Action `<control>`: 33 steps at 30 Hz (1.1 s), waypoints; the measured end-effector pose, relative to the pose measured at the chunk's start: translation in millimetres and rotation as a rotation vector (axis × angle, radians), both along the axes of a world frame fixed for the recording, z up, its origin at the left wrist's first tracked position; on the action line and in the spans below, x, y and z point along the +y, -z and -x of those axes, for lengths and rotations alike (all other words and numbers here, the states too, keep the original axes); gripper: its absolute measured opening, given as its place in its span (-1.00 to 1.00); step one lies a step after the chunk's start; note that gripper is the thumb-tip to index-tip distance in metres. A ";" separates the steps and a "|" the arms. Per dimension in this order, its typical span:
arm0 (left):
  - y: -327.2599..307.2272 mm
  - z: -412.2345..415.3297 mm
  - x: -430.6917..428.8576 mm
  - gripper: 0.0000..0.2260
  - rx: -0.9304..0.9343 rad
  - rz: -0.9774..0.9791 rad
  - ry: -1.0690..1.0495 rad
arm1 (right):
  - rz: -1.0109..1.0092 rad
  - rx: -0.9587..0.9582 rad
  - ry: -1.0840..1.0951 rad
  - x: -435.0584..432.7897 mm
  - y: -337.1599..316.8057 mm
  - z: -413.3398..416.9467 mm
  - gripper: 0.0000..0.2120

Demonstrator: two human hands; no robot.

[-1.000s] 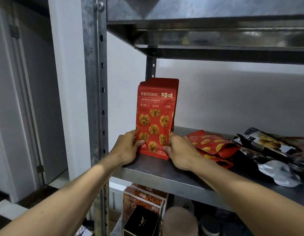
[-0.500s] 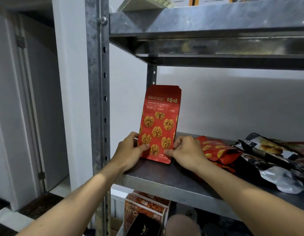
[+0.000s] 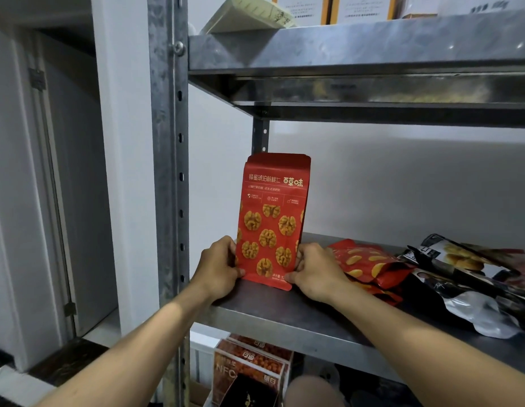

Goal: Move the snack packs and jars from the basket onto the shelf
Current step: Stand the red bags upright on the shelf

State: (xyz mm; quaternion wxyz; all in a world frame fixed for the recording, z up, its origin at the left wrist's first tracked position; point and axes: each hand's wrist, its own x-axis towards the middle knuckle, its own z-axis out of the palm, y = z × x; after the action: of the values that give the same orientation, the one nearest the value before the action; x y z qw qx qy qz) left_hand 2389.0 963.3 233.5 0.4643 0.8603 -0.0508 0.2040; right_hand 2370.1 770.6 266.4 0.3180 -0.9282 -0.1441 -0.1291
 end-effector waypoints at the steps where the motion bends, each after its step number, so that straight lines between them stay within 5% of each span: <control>1: -0.2 0.5 -0.4 -0.74 0.000 0.003 -0.001 | -0.008 0.003 -0.002 -0.1 -0.1 -0.4 -0.66; 17: -6.4 0.0 -3.4 -0.66 0.000 -0.053 -0.046 | -0.020 0.012 0.064 4.6 3.2 -14.0 -0.76; 22: -5.1 -1.2 -0.9 -0.91 -0.009 0.027 0.029 | -0.172 0.081 0.056 8.9 7.4 -15.7 -0.69; 28: -13.7 4.8 -9.2 -0.91 -0.142 0.146 0.079 | -0.304 0.091 0.086 -1.0 4.3 -14.2 -0.81; 33: -21.9 8.3 -18.3 -0.86 -0.265 0.045 0.097 | -0.376 0.172 0.119 -7.4 -0.6 -13.4 -0.76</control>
State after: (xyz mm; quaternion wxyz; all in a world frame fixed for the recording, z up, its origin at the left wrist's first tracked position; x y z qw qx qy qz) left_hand 2380.7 945.0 255.4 0.4820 0.8119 -0.1486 0.2940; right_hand 2383.5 763.2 267.0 0.4884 -0.8670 -0.0349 -0.0925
